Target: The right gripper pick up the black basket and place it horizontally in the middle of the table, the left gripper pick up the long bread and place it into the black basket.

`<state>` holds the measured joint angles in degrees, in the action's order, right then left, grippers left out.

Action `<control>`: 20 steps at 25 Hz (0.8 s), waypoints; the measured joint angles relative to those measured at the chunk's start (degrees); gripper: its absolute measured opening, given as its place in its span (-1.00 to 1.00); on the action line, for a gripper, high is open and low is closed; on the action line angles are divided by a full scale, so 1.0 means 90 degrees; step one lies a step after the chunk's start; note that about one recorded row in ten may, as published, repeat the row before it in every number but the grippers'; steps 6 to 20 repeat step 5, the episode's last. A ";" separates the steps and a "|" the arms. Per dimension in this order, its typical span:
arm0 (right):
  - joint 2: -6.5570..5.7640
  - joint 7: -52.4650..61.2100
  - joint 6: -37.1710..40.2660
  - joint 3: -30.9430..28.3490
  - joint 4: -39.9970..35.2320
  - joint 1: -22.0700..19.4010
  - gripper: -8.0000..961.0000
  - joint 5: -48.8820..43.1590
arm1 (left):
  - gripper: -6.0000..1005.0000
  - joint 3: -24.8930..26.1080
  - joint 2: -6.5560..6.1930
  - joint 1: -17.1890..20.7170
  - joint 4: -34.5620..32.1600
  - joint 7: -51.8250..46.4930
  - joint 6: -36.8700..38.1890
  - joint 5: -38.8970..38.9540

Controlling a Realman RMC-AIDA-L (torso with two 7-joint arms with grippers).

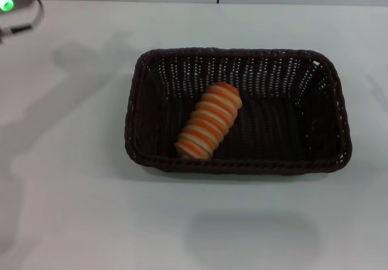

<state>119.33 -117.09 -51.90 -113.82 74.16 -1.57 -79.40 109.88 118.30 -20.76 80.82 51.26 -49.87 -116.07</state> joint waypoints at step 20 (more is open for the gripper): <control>0.0007 0.0175 -0.0054 0.0038 0.0211 -0.0245 0.03 -0.0004 | 0.58 -0.0490 0.0003 0.0597 0.0236 0.0951 0.2134 0.0716</control>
